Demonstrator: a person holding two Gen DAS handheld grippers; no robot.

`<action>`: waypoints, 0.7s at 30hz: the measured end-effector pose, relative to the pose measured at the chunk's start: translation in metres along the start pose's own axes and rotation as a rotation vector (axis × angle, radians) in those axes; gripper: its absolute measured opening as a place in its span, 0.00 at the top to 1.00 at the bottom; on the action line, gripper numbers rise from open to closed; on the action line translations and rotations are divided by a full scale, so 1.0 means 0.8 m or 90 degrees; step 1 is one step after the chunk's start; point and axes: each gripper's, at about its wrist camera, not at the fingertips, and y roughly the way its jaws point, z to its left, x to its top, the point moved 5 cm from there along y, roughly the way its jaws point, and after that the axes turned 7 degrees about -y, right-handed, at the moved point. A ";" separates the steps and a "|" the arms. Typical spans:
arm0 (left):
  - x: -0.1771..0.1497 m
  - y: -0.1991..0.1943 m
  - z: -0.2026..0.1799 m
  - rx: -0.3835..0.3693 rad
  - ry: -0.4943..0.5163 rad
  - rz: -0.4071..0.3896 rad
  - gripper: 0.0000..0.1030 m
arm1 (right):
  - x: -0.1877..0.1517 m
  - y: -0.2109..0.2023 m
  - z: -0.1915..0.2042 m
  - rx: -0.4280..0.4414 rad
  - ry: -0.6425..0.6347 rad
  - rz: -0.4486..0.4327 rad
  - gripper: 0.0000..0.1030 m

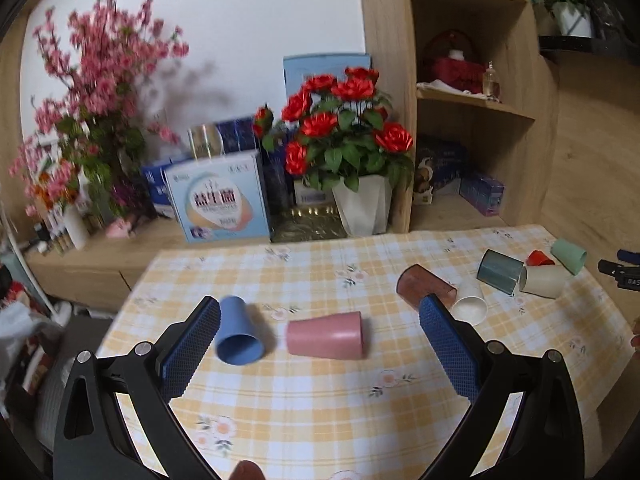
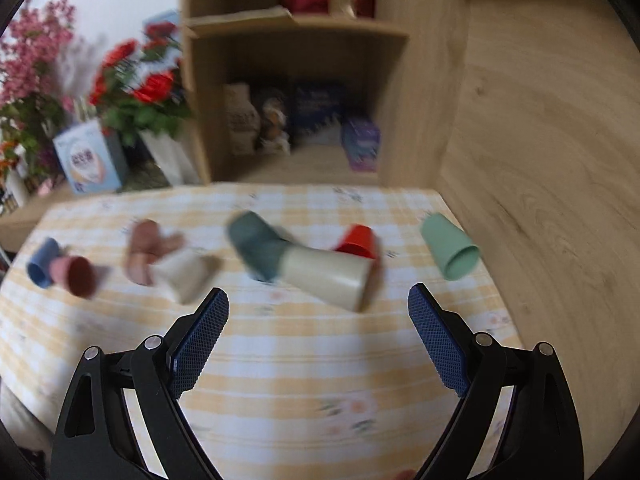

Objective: Flip cup upside down
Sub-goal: 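Reach the right gripper to the sage-green cup and close on it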

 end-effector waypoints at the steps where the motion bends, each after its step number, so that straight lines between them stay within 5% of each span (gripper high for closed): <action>1: -0.001 0.008 -0.001 0.005 -0.009 0.005 0.06 | 0.002 0.016 -0.019 -0.013 0.003 0.020 0.14; 8: -0.008 0.054 0.001 0.052 -0.028 0.028 0.06 | 0.013 0.119 -0.118 -0.091 -0.023 0.106 0.14; 13: -0.017 0.086 0.012 0.068 -0.047 0.069 0.06 | 0.023 0.188 -0.173 -0.089 -0.034 0.150 0.14; 21: -0.024 0.115 0.028 0.093 -0.080 0.092 0.06 | 0.030 0.278 -0.205 -0.115 -0.076 0.241 0.14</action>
